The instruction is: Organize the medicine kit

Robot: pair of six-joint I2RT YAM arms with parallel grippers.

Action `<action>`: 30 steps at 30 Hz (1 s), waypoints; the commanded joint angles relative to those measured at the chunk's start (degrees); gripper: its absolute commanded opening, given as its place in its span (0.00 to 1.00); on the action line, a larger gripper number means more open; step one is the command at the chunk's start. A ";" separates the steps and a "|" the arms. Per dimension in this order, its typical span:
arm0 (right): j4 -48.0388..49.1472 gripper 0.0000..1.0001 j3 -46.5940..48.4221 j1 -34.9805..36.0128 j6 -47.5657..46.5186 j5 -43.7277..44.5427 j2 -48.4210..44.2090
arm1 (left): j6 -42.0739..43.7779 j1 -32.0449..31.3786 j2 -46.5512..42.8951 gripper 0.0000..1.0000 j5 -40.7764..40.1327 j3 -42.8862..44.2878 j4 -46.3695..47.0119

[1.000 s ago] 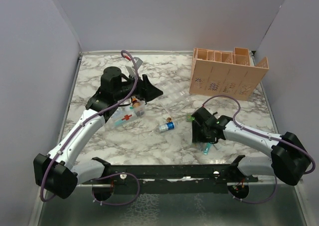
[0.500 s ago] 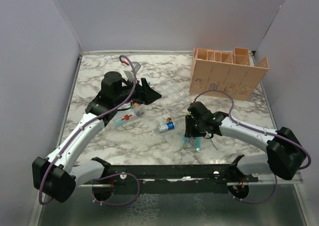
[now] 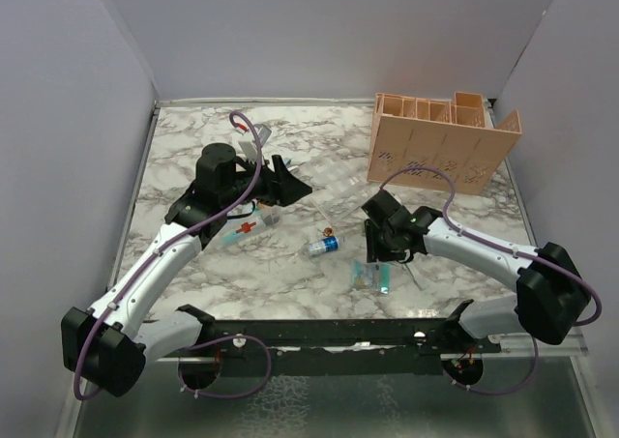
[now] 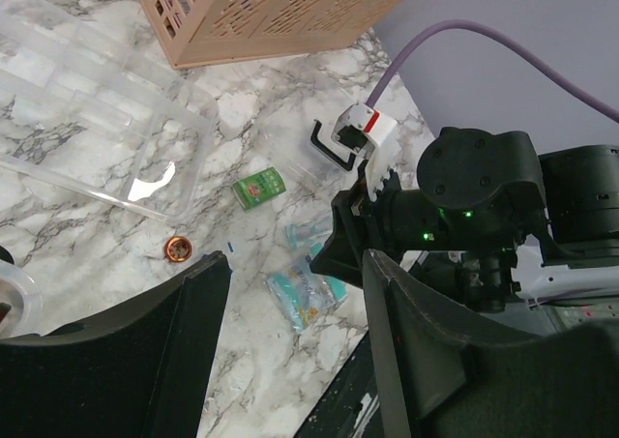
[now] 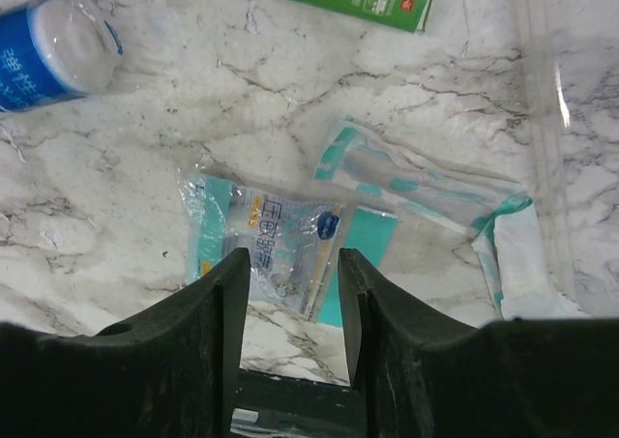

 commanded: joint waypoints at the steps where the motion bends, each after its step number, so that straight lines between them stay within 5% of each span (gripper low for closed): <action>1: -1.30 0.43 -0.96 0.26 -0.99 -3.85 -0.28 | -1.82 -0.47 -0.37 0.61 -0.75 -0.81 2.12; 20: 4.66 0.42 -3.01 0.78 -2.29 -7.23 6.66 | -2.30 -0.89 -0.86 0.70 -2.26 -0.71 2.55; 30: 9.17 0.22 -5.54 0.79 -1.54 -7.49 7.58 | -1.68 -0.98 -3.21 0.73 -2.92 -1.83 2.22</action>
